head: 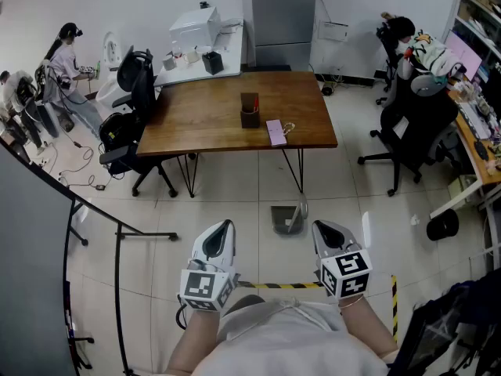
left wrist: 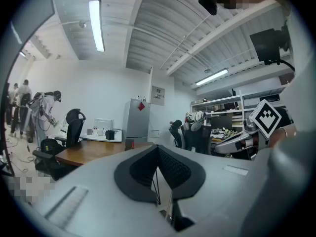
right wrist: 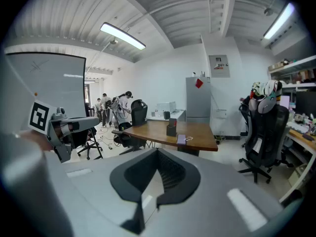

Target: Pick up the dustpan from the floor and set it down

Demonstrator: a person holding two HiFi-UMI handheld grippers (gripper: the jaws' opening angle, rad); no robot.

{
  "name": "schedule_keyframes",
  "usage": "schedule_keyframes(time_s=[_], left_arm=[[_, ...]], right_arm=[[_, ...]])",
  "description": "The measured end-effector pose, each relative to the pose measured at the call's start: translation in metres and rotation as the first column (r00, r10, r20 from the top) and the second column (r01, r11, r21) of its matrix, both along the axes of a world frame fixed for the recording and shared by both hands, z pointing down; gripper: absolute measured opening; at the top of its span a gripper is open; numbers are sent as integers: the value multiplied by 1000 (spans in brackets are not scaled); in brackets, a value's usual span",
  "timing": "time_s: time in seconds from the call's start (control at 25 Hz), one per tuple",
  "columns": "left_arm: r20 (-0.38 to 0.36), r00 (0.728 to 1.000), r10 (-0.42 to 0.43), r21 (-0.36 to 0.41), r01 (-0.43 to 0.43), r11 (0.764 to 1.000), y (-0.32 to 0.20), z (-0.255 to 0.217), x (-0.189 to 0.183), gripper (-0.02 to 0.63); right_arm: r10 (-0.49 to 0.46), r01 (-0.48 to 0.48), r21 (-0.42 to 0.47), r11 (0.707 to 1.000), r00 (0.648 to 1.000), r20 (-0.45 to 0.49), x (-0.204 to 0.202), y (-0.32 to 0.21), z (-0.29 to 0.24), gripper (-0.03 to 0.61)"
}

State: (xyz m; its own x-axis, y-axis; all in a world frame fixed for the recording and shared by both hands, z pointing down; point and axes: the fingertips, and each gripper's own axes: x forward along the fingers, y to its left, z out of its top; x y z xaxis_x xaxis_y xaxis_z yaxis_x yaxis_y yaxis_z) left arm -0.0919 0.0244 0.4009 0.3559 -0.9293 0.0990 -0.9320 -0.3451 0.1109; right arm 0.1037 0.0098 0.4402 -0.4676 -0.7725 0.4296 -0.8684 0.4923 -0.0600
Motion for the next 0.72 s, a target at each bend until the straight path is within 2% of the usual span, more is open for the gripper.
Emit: schedule_keyframes(time_s=[0.16,0.44,0.6,0.72], left_arm=[[16,1000,-17,2,17,1000,-16,9,-5,14],[-8,1000,14,-69,-14,998,-73,31,-12,14],[-40,996,76,-79,-79,994,-134,39,-17,14],[-28,989,145,-64,-146,987,-181,35,-16,14]], right_arm=[[12,-12,-31,999,1000,-10,5,-18,15,2],[50,-52,-105,993,998,-26,0,-72,50,3],[94,-109,-175,978,992,-89,-6,-112,84,2],[128,-156,-209,965,981,-143,-7,-140,103,3]])
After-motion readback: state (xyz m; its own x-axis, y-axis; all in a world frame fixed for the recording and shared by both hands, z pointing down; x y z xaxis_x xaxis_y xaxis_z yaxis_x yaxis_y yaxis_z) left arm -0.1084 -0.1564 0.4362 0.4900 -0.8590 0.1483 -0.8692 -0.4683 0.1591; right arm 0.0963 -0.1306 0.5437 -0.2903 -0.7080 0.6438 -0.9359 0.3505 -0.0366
